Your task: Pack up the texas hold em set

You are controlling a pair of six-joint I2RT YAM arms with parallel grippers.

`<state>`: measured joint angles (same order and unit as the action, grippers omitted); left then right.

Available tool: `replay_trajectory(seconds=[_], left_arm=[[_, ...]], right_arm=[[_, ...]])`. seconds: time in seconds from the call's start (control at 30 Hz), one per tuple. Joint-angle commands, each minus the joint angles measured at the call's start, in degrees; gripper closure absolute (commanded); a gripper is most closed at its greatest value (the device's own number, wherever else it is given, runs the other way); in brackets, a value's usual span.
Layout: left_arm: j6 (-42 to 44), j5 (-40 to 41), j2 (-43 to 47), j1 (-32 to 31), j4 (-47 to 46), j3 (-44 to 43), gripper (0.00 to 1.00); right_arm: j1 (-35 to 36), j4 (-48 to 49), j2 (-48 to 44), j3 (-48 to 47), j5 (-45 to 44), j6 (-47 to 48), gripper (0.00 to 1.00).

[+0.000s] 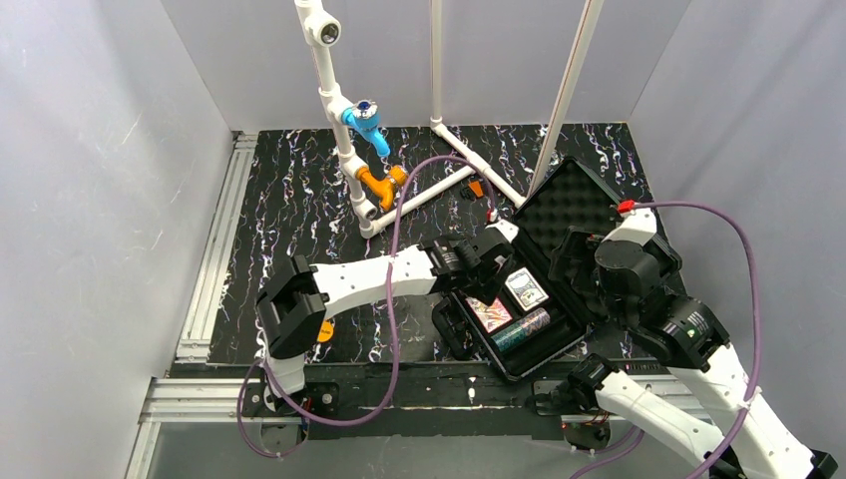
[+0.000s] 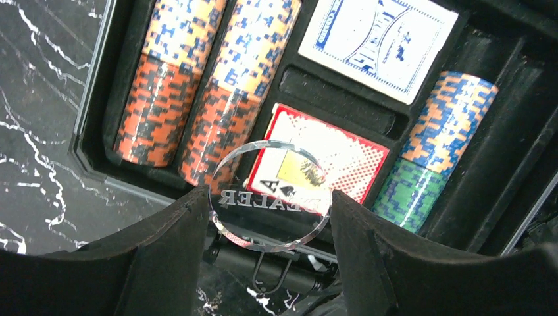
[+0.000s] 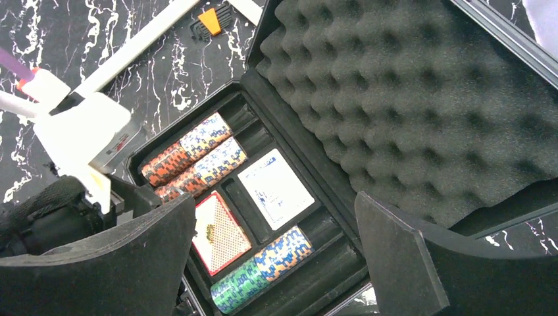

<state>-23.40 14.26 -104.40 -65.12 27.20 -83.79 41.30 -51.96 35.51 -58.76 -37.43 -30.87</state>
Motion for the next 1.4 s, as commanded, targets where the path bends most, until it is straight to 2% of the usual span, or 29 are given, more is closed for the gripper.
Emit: replay_trajectory(seconds=[0.0,0.8,1.37], left_arm=[[1.6,-0.9,-2.2,-0.4,0.7,-5.3,1.0],[3.5,-8.0,-18.2,-0.9,-0.9,-23.0,1.0],[5.2,-9.7,-22.7,-1.7,-3.4,-26.4,1.0]], right_arm=[[0.1,0.0,-1.5,-2.9,-2.9,1.0,0.02],[0.1,0.0,-4.9,-2.1,-5.3,-0.3,0.02],[0.1,-0.2,-5.4,-1.7,-5.2,-0.4,0.02]])
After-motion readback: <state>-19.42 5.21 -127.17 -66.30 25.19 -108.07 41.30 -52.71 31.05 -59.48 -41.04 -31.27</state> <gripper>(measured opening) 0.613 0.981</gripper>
